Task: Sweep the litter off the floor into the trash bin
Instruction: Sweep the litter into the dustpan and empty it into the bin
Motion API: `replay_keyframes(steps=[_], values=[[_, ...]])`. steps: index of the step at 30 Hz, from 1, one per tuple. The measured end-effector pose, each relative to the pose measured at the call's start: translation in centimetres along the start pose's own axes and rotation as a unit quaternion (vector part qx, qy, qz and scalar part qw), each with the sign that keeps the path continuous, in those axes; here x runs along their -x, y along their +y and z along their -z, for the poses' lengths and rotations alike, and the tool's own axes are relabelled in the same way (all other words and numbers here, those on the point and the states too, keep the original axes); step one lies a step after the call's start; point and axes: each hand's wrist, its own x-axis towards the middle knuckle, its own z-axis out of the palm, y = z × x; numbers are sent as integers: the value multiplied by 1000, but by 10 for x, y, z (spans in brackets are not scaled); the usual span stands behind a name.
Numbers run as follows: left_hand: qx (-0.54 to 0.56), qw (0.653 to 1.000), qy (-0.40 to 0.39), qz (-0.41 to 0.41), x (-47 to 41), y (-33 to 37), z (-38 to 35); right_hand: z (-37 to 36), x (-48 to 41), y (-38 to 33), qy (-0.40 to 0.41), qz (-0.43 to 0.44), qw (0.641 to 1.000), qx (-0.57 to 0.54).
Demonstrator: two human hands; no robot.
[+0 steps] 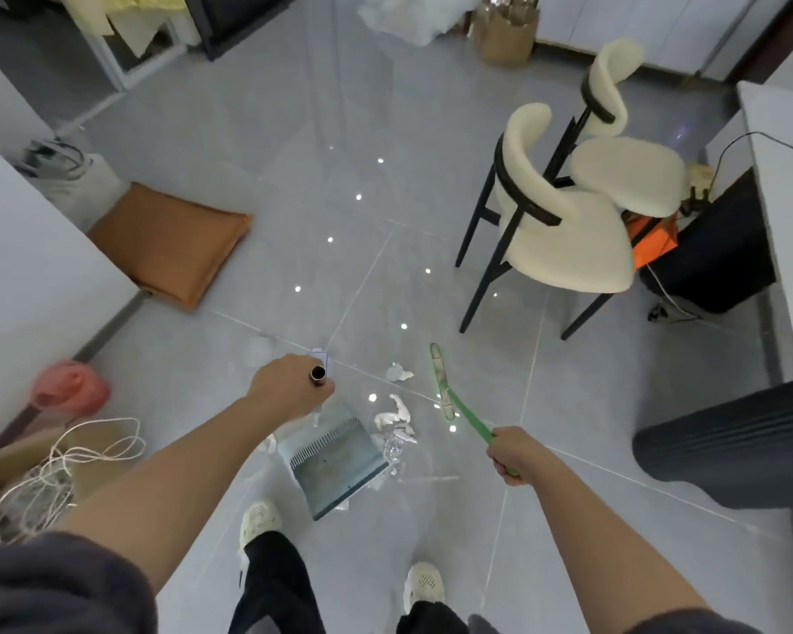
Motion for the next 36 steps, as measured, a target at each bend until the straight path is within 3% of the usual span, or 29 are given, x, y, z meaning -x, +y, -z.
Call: replay_keyframes(steps=[4,9,15,25,36], values=[[-43,999,-4,-24,-61,-49,18,-43,-18,-52,21,-5,1000,17],[88,989,-114,-29,-135,-129,43,-106,-25,-113,35,-32,999,4],[247,960,-132,27,-181,-216,66,-168,-22,-164,48,-33,998,33],[225,968,-58,96,-191,-301,75,-215,-27,-248,70,24,977,201],[191,962,29,192,-228,-400,50,-308,-81,-368,55,158,907,387]])
